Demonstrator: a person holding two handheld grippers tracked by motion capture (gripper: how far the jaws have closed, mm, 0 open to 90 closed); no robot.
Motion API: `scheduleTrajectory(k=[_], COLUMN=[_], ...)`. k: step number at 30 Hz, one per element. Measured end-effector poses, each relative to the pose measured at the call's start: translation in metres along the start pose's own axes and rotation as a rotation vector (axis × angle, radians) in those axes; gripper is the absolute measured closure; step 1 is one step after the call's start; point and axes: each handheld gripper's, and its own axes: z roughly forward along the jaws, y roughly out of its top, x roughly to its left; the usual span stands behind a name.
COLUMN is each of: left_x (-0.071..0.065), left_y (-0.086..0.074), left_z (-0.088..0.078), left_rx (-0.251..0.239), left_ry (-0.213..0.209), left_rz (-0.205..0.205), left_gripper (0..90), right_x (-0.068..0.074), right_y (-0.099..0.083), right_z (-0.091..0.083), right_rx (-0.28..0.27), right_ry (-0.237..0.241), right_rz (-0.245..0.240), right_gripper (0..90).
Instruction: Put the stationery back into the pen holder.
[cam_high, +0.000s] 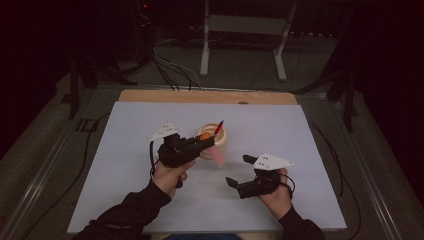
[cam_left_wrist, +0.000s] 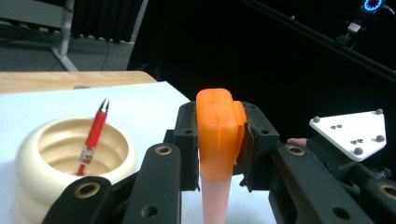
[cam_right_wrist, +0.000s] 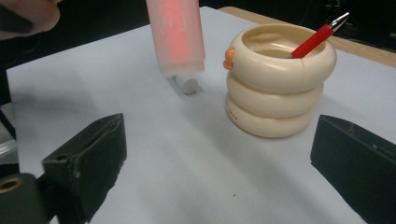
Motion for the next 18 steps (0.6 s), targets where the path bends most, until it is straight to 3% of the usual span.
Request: scheduleTrajectory(k=[9, 18], left_x=[0.004, 0.014], left_y=[0.02, 0.035], left_z=[-0.001, -0.002], left_rx=[0.003, -0.018], left_ry=[0.02, 0.074], left_rz=[0.056, 0.087], left_gripper=[72.6, 72.6], right_x=[-0.005, -0.005], right_y=[0.0, 0.0], right_z=[-0.005, -0.006], right_rx=[-0.014, -0.017], right_ry=[0.008, -0.008], right_rz=[0.014, -0.002], right_gripper=[2.2, 2.2])
